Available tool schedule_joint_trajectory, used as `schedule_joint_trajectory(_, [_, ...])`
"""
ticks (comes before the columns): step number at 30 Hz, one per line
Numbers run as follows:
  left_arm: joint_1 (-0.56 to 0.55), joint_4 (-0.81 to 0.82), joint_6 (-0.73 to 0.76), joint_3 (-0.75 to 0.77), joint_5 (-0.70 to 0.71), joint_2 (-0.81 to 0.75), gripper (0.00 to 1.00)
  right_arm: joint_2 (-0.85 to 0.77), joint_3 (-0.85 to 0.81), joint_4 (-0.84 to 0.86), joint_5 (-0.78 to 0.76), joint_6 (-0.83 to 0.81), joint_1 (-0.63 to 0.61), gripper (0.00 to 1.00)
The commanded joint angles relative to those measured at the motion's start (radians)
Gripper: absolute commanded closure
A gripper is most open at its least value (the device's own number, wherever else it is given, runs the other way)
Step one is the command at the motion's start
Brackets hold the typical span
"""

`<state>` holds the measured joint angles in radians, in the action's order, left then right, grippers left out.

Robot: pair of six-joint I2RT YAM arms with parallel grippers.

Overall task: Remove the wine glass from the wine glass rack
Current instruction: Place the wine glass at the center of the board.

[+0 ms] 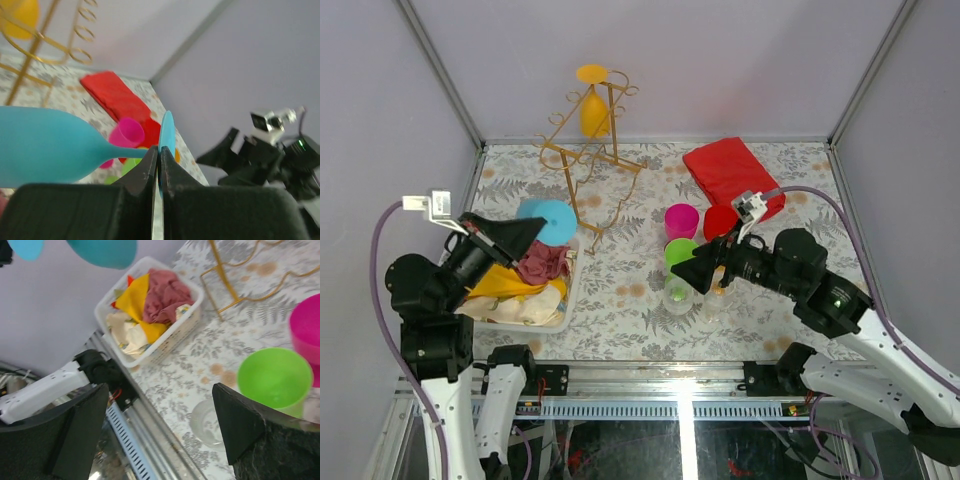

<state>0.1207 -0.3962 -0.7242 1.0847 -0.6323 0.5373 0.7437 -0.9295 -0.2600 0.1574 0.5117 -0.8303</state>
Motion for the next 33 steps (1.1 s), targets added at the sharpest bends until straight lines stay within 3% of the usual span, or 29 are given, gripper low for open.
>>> schedule_joint_trajectory(1, [0.007,-0.023,-0.043,-0.087,-0.295,-0.033,1.00,0.036,0.021,0.164,0.197,0.134,-0.006,0.11])
schedule_joint_trajectory(8, [0.007,0.044,-0.111,-0.213,-0.433,-0.116,1.00,0.171,0.022,0.336,0.391,0.262,-0.015,0.22])
schedule_joint_trajectory(26, [0.007,0.088,-0.156,-0.267,-0.485,-0.143,1.00,0.440,-0.173,0.497,0.340,0.261,-0.155,0.26])
schedule_joint_trajectory(31, [0.008,0.088,-0.157,-0.271,-0.472,-0.156,1.00,0.527,-0.234,0.521,0.374,0.275,-0.179,0.35])
schedule_joint_trajectory(33, [0.007,0.088,-0.155,-0.274,-0.472,-0.165,1.00,0.550,-0.250,0.539,0.378,0.279,-0.192,0.45])
